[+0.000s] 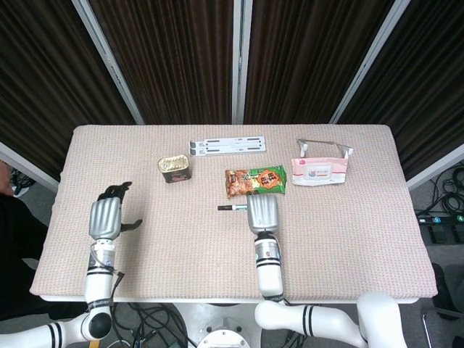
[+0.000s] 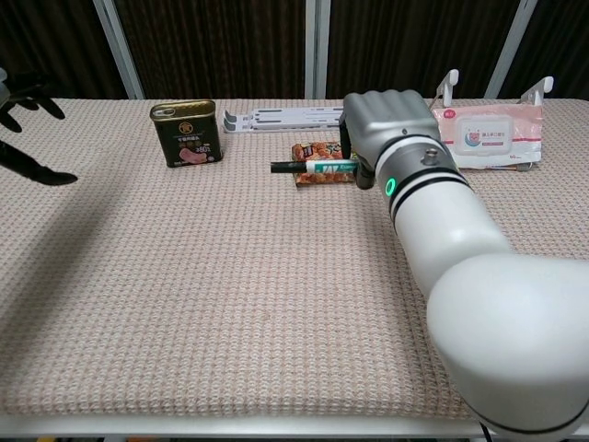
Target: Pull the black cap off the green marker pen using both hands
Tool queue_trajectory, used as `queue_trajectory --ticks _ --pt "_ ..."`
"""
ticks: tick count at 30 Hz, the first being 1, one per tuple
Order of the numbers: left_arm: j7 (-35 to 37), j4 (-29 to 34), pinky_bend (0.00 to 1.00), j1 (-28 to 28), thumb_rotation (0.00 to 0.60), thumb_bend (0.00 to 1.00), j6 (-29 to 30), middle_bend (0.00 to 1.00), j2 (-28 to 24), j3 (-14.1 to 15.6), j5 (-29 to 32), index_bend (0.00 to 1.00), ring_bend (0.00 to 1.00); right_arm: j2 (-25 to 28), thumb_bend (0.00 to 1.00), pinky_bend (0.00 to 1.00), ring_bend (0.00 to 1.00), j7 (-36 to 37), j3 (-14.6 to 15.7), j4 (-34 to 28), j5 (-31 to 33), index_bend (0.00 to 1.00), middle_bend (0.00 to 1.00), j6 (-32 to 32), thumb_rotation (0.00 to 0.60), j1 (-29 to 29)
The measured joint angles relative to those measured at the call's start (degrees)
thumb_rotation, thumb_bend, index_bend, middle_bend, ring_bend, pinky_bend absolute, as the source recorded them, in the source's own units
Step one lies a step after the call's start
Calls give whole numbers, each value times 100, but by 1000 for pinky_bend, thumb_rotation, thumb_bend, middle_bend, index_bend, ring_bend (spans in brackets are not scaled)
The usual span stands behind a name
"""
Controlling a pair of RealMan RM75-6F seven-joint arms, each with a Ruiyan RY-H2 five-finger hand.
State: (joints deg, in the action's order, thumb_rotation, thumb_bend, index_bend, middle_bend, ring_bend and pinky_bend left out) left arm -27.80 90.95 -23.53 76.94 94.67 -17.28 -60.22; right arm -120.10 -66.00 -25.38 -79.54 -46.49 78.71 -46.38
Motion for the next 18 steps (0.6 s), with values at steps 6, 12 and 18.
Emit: queue_trajectory --ticks 6,12,18 --pt "-211 102 341 -397 600 0 -111 313 56 -242 74 235 230 72 331 814 745 -98 -58 -151 -15 597 558 -104 600 -255" --pt "-351 -63 397 -848 600 33 -329 376 226 -411 94 303 290 -82 331 814 745 72 -136 9 -91 599 561 -150 600 -487" --pt "-468 -327 475 -1147 600 50 -369 476 524 -537 296 431 383 -398 332 814 745 230 -308 418 -58 599 561 -203 600 -779"
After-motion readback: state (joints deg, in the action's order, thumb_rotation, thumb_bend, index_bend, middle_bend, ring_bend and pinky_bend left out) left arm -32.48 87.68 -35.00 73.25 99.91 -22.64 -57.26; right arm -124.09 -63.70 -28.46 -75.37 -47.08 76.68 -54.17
